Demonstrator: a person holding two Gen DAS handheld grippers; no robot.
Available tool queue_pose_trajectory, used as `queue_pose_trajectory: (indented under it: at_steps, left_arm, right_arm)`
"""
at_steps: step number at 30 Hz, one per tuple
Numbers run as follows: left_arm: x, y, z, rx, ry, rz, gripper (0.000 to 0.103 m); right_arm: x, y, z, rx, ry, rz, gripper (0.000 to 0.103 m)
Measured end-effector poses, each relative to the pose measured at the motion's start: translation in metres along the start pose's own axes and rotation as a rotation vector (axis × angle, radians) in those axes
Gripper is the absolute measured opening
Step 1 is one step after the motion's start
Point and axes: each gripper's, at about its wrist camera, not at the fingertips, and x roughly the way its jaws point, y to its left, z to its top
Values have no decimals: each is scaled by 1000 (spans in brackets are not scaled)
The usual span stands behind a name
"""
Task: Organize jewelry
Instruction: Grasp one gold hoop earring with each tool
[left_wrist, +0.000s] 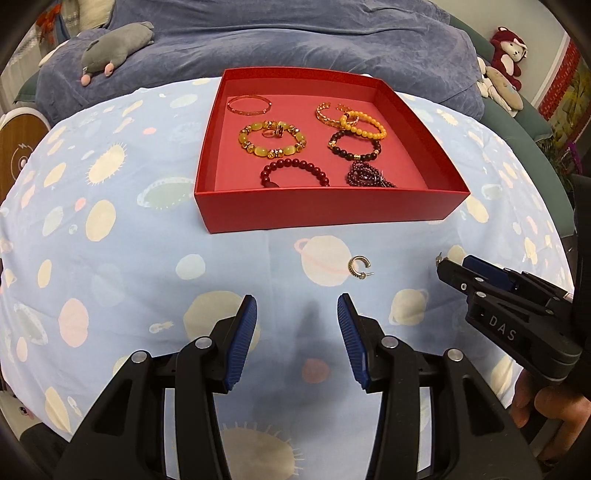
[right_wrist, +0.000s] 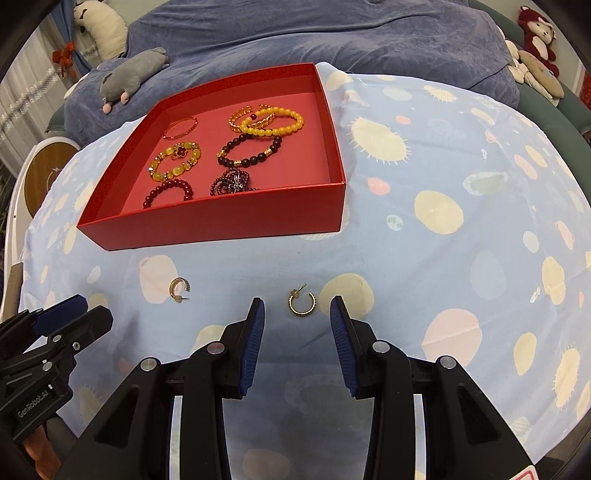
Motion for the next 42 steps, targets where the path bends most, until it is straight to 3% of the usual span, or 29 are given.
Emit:
queue_pose_trajectory:
  at_steps: [5,11,24,34,42]
  left_arm:
    - [4,1,-1,-8,10,-1,43]
    - [9,1,0,-13,19,-4,43]
    - [21,-21,14,1,26,-59,44]
    - [42,-42,23,34,40,-56,44]
    - [50,-46,22,67,40,-22,33]
  right_arm:
    - [8,0,1,0,12,-2,32]
    - [11,3,1,-22,6,-18,16]
    - [-4,-4,-1,22,-15,21,16]
    - [-7,-14,0,41,-22,28,16]
    - [-4,-17,-1,46,-14,29,16]
